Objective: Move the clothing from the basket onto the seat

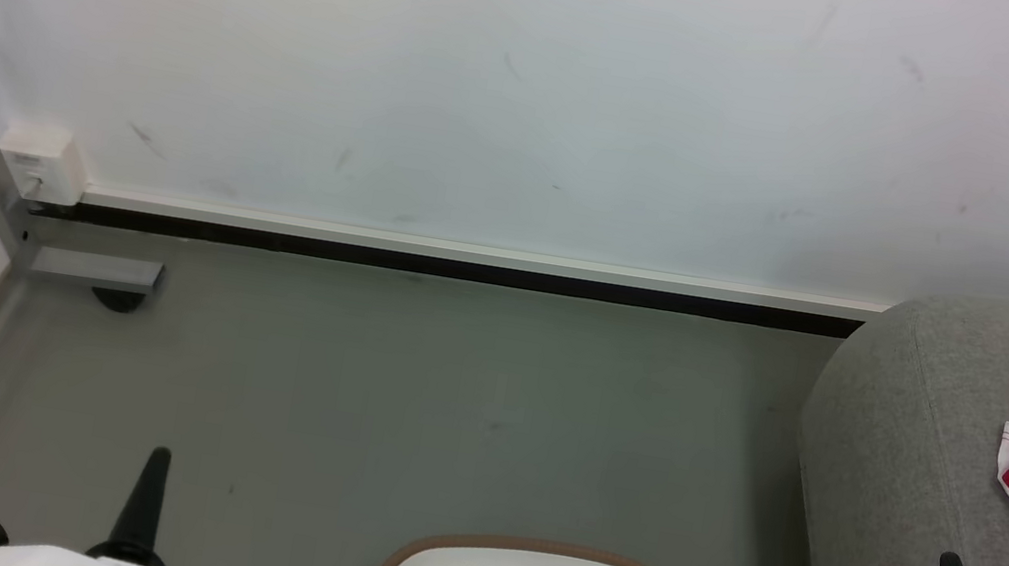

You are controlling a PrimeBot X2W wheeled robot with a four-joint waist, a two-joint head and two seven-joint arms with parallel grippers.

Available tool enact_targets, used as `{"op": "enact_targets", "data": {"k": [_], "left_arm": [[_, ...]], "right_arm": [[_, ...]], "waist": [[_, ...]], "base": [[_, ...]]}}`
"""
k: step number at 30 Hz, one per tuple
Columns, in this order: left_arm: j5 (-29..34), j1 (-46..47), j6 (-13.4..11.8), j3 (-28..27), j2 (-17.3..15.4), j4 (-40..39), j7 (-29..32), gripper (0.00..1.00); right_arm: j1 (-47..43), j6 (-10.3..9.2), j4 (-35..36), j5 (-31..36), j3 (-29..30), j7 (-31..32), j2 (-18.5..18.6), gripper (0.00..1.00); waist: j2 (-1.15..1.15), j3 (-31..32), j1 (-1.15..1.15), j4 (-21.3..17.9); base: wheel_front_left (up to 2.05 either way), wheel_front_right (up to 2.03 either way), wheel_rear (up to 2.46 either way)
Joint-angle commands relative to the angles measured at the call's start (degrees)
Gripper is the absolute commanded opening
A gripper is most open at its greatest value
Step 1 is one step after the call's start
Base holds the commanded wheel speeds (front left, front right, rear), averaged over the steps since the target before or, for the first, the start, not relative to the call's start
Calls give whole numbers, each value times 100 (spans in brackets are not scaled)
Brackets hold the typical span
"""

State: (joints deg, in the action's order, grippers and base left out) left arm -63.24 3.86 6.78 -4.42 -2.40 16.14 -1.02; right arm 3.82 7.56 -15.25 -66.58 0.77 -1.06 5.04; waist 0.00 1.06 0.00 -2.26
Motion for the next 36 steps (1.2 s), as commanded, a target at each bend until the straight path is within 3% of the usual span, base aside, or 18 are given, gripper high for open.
{"op": "enact_targets", "data": {"k": [1,36], "left_arm": [[-219,126,30,-29,-48,-83,44,0],[-1978,211,67,-161,-62,-169,516,0]], "right_arm": [[153,-7,66,-167,70,41,-6,0],[224,-10,117,-1746,409,515,-137,0]], "waist": [[0,-3,0,7],[0,-74,0,135]], "base": [[0,0,0],[0,0,0]]}}
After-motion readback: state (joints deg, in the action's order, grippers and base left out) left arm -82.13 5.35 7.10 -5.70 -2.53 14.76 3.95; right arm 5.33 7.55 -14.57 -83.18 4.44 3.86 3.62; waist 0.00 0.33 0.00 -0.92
